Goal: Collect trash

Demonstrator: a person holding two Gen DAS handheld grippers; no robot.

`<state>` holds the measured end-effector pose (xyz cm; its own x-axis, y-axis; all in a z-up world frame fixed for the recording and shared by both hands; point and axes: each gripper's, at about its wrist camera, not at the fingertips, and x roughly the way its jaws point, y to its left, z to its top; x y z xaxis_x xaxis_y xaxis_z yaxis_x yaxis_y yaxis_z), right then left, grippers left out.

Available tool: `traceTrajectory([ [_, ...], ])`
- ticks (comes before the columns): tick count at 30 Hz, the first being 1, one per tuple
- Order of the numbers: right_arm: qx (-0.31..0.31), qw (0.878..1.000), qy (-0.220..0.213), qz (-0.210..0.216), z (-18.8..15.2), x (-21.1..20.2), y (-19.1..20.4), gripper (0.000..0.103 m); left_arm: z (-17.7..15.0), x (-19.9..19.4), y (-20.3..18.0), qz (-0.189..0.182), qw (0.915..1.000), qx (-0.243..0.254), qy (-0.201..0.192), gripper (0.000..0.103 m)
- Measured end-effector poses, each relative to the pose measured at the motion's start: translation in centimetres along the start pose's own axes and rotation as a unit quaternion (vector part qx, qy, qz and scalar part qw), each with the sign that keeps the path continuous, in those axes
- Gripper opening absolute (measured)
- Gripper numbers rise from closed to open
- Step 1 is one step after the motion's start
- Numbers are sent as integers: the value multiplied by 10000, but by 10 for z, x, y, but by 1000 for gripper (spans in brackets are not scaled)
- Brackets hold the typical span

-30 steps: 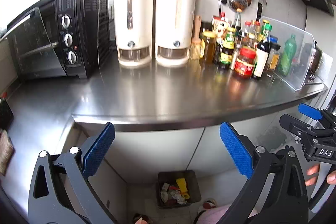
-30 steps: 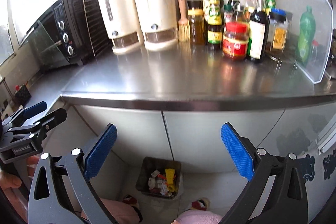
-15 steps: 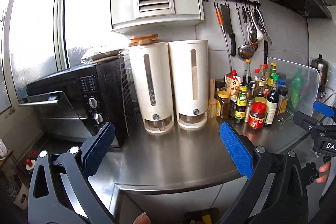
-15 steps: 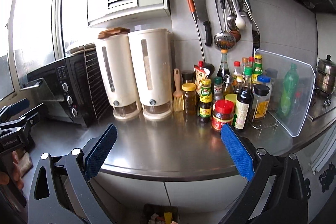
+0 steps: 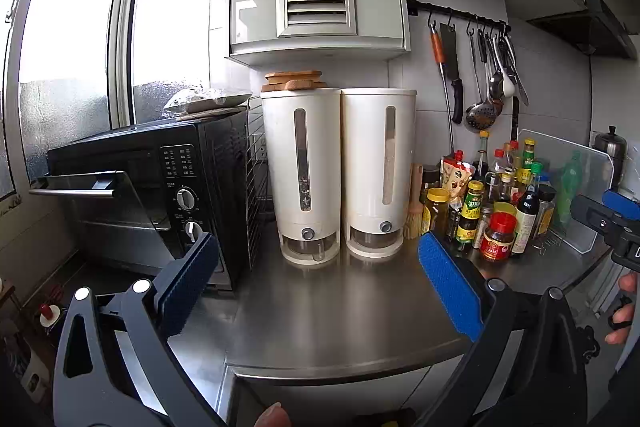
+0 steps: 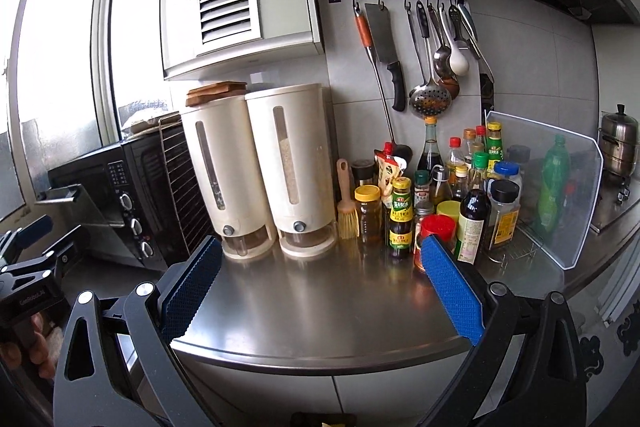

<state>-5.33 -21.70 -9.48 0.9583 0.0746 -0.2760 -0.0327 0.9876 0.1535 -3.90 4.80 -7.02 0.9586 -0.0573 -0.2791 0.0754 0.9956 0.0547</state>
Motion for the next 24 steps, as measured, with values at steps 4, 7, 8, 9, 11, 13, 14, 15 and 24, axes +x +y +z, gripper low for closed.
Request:
traceTrajectory([
  [4, -140, 9997, -133, -157, 3, -2, 13, 100, 1, -1, 10, 6, 9999, -137, -95, 95],
  [7, -254, 9991, -196, -272, 5, -3, 24, 100, 2, -2, 17, 92, 9996, -240, -77, 95],
  [8, -275, 9989, -214, -327, 6, -4, 27, 100, 3, -3, 18, 112, 9996, -258, -92, 95],
  [9, -287, 9986, -217, -396, 5, -4, 29, 100, 2, -3, 20, 99, 9995, -282, -112, 95],
  [11, -263, 9982, -189, -505, 6, -4, 33, 100, -1, -3, 24, 8, 9993, -357, -96, 95],
  [13, -245, 9979, -149, -589, 6, -4, 36, 100, -4, -1, 26, -103, 9992, -390, -63, 95],
  [14, -243, 9976, -146, -626, 6, -3, 38, 100, -4, 0, 26, -97, 9992, -373, -51, 95],
  [15, -248, 9974, -143, -666, 6, -3, 39, 100, -5, 1, 26, -82, 9993, -353, -46, 95],
  [24, -262, 9967, -88, -758, 1, 1, 43, 100, -7, 0, 22, -117, 9993, -348, -102, 95],
])
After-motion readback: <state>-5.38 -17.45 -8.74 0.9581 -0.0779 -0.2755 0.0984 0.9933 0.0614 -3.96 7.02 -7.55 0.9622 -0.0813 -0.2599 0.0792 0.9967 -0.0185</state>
